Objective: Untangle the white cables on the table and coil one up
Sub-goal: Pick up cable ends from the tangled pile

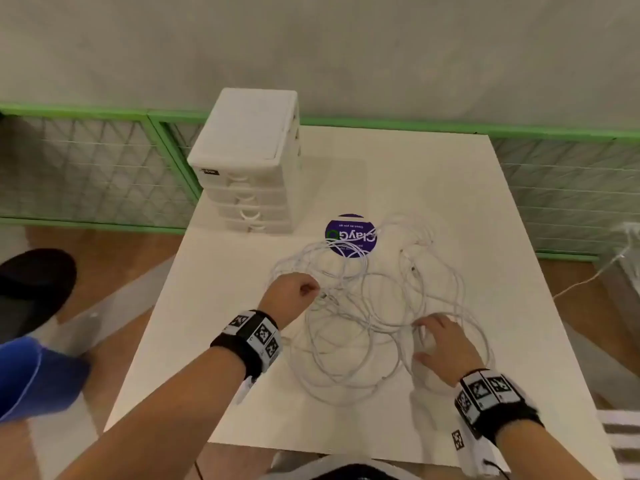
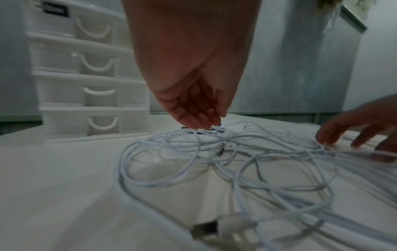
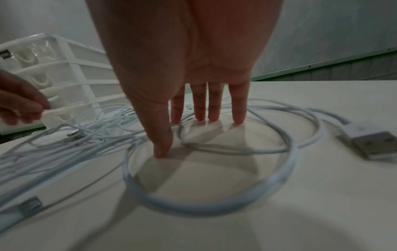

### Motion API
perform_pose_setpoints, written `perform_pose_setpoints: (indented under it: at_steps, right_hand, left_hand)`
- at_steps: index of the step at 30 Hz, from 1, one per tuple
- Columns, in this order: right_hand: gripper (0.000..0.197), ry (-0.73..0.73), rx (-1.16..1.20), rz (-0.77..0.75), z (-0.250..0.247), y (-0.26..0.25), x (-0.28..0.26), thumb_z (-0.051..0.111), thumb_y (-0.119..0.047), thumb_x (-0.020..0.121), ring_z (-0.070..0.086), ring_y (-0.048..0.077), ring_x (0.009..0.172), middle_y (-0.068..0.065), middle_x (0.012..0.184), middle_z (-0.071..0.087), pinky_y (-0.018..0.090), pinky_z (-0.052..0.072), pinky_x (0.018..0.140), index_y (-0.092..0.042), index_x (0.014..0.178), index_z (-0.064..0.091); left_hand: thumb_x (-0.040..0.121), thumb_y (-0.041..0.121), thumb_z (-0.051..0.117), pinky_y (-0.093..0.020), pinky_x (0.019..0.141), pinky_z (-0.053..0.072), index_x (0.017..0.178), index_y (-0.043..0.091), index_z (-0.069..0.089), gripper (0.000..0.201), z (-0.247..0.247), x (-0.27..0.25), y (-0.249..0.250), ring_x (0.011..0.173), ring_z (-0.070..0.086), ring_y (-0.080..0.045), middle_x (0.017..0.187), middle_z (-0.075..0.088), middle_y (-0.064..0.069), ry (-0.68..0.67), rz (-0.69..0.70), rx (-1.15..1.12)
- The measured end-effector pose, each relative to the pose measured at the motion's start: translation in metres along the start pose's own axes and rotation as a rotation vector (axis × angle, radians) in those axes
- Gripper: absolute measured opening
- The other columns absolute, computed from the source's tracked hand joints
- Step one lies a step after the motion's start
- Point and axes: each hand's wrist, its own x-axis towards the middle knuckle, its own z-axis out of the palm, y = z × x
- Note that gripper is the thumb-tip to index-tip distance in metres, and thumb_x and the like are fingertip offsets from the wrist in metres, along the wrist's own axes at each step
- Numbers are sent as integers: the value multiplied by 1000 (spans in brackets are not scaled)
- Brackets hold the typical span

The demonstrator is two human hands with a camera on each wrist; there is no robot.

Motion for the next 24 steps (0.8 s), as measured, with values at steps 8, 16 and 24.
perform_pose_setpoints:
  at_steps: [8, 16, 24]
  right_hand:
    - [62, -83, -37, 7, -7, 0, -1, 69, -23, 78, 37, 23, 125, -1, 140, 37, 31, 33, 103, -29, 133, 41]
    - [63, -58, -42, 0, -2, 1, -6, 63, -21, 82, 29, 22, 134, 1, 149, 29, 28, 20, 109, -28, 138, 35]
    - [64, -45, -16, 0, -1, 2, -7, 62, -18, 82, 27, 23, 135, 2, 150, 27, 27, 18, 109, -25, 140, 34]
  left_hand:
    - [99, 30, 46, -35, 90, 43, 125, 8, 55, 36, 20, 42, 20, 112, 55, -29, 127, 53, -11, -244, -1, 420]
    - [89, 17, 63, -30, 75, 40, 116, 6, 52, 31, 25, 46, 21, 97, 59, -30, 111, 60, -14, -193, -103, 197]
    - [91, 16, 53, -35, 82, 49, 93, 3, 70, 22, 21, 19, -13, 97, 62, -28, 100, 68, -13, -118, -172, 285]
